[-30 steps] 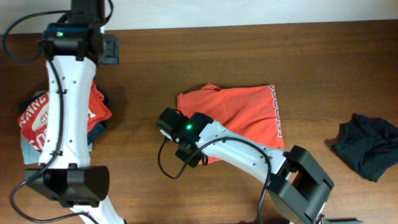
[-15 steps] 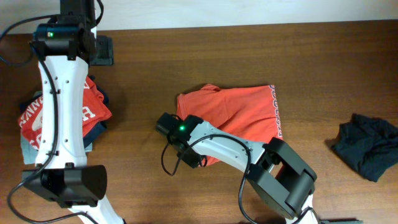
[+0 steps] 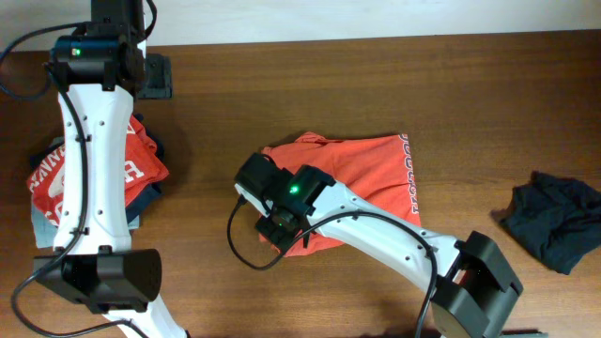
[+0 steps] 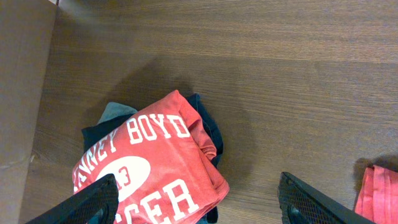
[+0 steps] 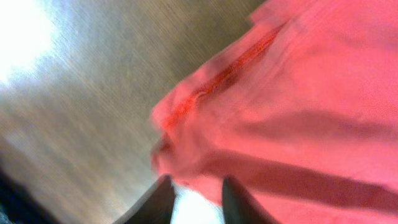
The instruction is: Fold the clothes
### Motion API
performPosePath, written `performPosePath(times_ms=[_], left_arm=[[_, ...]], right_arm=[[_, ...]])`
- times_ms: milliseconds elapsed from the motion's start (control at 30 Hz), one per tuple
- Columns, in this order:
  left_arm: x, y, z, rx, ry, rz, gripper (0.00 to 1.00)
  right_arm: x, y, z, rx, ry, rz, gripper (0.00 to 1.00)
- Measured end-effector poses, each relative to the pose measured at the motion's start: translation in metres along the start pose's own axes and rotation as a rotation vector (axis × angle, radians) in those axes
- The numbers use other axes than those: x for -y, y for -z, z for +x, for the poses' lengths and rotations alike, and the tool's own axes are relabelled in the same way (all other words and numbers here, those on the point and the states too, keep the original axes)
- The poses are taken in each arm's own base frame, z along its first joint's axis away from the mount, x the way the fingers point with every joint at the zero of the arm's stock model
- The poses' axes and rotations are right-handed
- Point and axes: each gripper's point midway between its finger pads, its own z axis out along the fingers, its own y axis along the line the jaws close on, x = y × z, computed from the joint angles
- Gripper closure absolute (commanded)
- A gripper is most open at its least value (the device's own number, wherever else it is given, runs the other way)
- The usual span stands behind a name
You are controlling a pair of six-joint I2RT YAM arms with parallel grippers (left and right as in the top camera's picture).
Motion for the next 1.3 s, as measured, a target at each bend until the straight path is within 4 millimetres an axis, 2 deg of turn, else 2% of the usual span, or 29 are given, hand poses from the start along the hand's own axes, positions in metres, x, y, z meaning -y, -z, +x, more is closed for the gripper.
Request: performPosePath(times_ms=[167,233,267,300,367,433,500,567,633,733,833,900,967,1133,1300], left_arm=[[0.0,0.0,0.001,-0.002,0.0,0.0,0.18],[0.0,0.0,0.001,-0.002,0.0,0.0,0.15],[0.001,0.0,0.001,-0.002,0.001,0.004,0.16],[0.003,0.0,0.001,-0.003,0.002,0.018,0.23],[0.016,0.001,0.001,-0.003,-0.022,0.091,0.38],[0.034,0.003,0.001,0.002,-0.08,0.203,0.41],[0.061,0.011,0.002,0.017,-0.161,0.358,0.42],[0.084,0.021,0.005,0.034,-0.236,0.476,0.42],[0.107,0.032,0.007,0.058,-0.317,0.574,0.42],[0.148,0.045,0.014,0.1,-0.449,0.689,0.5],[0.193,0.044,0.026,0.132,-0.558,0.775,0.61],[0.22,0.035,0.037,0.143,-0.614,0.816,0.69],[0.242,0.02,0.052,0.136,-0.649,0.842,0.73],[0.283,-0.03,0.088,0.078,-0.703,0.881,0.75],[0.308,-0.067,0.116,0.011,-0.728,0.897,0.74]], right_arm=[[0.0,0.0,0.005,-0.021,-0.006,-0.007,0.59],[0.003,0.0,0.005,-0.02,-0.015,-0.009,0.59],[0.006,0.0,0.005,-0.019,-0.026,-0.007,0.59],[0.012,0.001,0.004,-0.017,-0.053,-0.006,0.59],[0.032,0.006,0.003,-0.003,-0.132,0.005,0.61],[0.059,0.016,0.005,0.018,-0.241,0.022,0.67],[0.102,0.031,0.015,0.031,-0.419,0.045,0.76],[0.14,0.044,0.033,0.025,-0.586,0.058,0.78],[0.171,0.052,0.056,0.0,-0.736,0.051,0.79],[0.201,0.06,0.093,-0.053,-0.929,0.02,0.8],[0.21,0.057,0.116,-0.089,-1.029,-0.009,0.8],[0.207,0.048,0.131,-0.132,-1.064,-0.027,0.8],[0.2,0.032,0.145,-0.172,-1.082,-0.046,0.8],[0.192,-0.012,0.164,-0.17,-1.084,-0.06,0.8],[0.196,-0.04,0.166,-0.094,-1.065,-0.049,0.8]])
